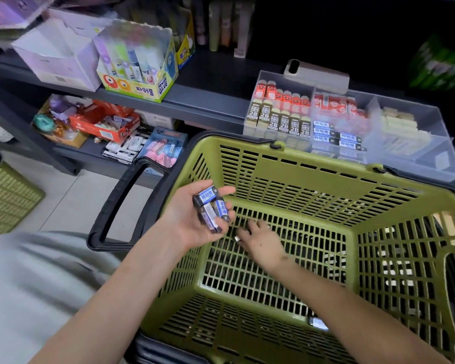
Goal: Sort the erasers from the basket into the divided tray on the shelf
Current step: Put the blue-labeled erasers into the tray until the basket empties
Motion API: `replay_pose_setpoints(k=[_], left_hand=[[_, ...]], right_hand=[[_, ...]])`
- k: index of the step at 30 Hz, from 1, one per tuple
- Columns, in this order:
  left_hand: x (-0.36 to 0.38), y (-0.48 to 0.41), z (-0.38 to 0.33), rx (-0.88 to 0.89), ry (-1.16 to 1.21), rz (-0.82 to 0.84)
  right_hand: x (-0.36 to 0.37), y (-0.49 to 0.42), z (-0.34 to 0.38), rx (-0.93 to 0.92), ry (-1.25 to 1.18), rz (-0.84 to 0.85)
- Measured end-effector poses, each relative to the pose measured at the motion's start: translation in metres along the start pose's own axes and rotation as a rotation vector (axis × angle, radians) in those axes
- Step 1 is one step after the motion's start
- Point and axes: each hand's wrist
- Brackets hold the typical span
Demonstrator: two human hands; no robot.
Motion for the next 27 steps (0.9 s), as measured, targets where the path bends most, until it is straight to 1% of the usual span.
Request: replay_pose_setpoints(k=[3, 4, 7, 8, 10, 11, 12, 13, 14, 16, 18, 19, 20, 22, 24, 27], left_hand=[[0.004, -0.002, 0.003, -0.020, -0.048, -0.046], [0.005, -0.002, 0.003, -0.022, -0.049, -0.055], [0.005, -0.004, 0.003, -0.031, -0.041, -0.086], [0.004, -0.004, 0.003, -0.036, -0.041, -0.095], [0.005, -0.005, 0.005, -0.051, -0.036, -0.107], [0.005, -0.006, 0.006, -0.058, -0.034, -0.116], [0.005, -0.007, 0.007, -0.064, -0.034, -0.127], [0.005, -0.008, 0.009, -0.068, -0.034, -0.138], [0.005, -0.010, 0.010, -0.072, -0.034, -0.147], [0.006, -0.013, 0.011, -0.082, -0.039, -0.157], [0.009, -0.016, 0.014, -0.100, -0.049, -0.156], [0.011, -0.017, 0.016, -0.116, -0.057, -0.147], [0.014, -0.017, 0.018, -0.137, -0.069, -0.129], [0.020, -0.018, 0.024, -0.185, -0.084, -0.079], [0.026, -0.018, 0.029, -0.231, -0.059, -0.010], [0.032, -0.016, 0.034, -0.238, -0.042, 0.055]], right_hand=[[-0.002, 0.020, 0.004, -0.019, 0.048, 0.014], [0.002, 0.025, 0.005, -0.040, 0.053, -0.006], [0.015, 0.028, 0.002, -0.074, -0.018, -0.020], [0.015, 0.027, 0.002, -0.057, -0.052, 0.005], [0.017, 0.024, -0.003, 0.039, -0.199, 0.045], [0.018, 0.022, -0.006, 0.102, -0.320, 0.046], [0.015, 0.023, -0.010, 0.142, -0.389, 0.041], [0.011, 0.021, -0.014, 0.158, -0.397, 0.020], [0.003, 0.020, -0.018, 0.192, -0.459, -0.020], [-0.023, 0.021, -0.028, 0.329, -0.688, -0.076], [-0.060, 0.020, -0.033, 0.398, -0.897, -0.133], [-0.079, 0.023, -0.033, 0.392, -0.977, -0.182], [-0.097, 0.025, -0.031, 0.345, -1.062, -0.231], [-0.133, 0.035, -0.020, 0.187, -1.179, -0.263], [-0.156, 0.043, -0.008, 0.084, -1.118, -0.203], [-0.169, 0.046, 0.001, -0.034, -0.820, -0.144]])
Point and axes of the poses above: each hand's wrist, its own y-axis away from the middle knuckle, its own x-axis out of the palm, z = x × y, and after that the axes turned 14 degrees about x, right-handed
